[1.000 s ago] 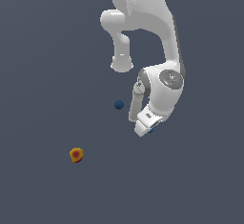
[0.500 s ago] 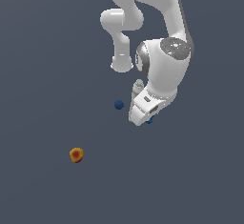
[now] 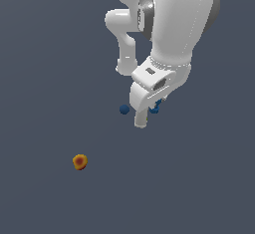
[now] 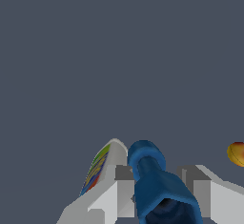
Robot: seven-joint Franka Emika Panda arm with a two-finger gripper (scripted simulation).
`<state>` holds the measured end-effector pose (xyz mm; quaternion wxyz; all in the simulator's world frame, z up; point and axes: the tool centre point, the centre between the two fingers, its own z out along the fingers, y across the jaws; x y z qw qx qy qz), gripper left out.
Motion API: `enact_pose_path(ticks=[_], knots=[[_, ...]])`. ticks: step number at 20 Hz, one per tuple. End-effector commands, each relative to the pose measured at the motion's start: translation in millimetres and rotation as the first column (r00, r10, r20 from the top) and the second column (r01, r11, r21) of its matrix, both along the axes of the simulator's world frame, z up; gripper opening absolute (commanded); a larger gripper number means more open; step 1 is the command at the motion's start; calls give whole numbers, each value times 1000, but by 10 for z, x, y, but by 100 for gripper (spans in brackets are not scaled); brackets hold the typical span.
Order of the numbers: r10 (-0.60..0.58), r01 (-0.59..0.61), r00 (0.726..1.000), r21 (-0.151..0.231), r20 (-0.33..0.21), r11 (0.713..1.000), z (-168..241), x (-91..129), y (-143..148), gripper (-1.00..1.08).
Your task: Pick up a designated object from a clutter of objects.
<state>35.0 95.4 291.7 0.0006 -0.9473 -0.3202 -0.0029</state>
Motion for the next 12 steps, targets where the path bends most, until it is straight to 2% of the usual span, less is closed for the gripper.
enact_pose_path(ticks=[1, 6, 12], knots=[[0, 0, 1000, 0, -2, 1000, 271, 2, -61, -100], [0, 0, 1000, -1, -3, 1000, 744, 22, -169, -100], [-2, 2, 1000, -2, -4, 1000, 1122, 53, -257, -100]])
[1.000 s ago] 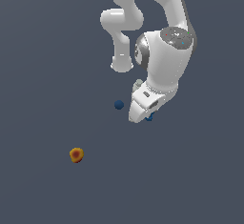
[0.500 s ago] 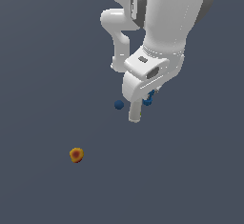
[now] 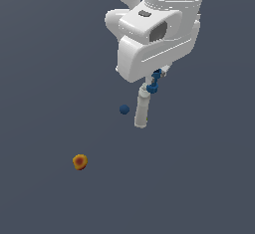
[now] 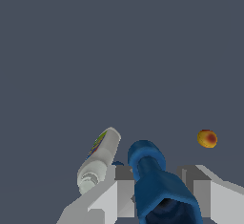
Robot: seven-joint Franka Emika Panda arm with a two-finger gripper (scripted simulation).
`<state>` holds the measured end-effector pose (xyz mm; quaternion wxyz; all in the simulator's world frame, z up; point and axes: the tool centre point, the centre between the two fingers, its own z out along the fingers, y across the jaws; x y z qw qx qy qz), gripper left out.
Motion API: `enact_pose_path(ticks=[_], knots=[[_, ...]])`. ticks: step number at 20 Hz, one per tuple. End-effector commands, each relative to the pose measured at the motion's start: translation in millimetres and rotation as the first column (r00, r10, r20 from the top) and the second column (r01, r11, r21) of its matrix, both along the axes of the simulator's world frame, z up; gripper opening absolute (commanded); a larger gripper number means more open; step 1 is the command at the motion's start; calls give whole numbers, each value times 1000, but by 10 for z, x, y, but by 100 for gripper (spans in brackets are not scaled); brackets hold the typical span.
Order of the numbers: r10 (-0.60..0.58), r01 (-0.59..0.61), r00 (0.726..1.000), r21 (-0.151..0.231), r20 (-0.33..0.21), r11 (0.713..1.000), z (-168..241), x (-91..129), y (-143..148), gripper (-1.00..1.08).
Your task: Pick up a designated object from a clutter of objects.
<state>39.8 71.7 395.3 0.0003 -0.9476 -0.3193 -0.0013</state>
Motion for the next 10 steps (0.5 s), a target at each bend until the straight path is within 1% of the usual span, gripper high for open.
enact_pose_path(ticks=[1, 5, 10], knots=[[0, 0, 1000, 0, -1, 1000, 131, 8, -29, -100], [0, 0, 1000, -1, -2, 1000, 256, 25, -58, -100], [-1, 1, 1000, -1, -2, 1000, 306, 35, -70, -100]])
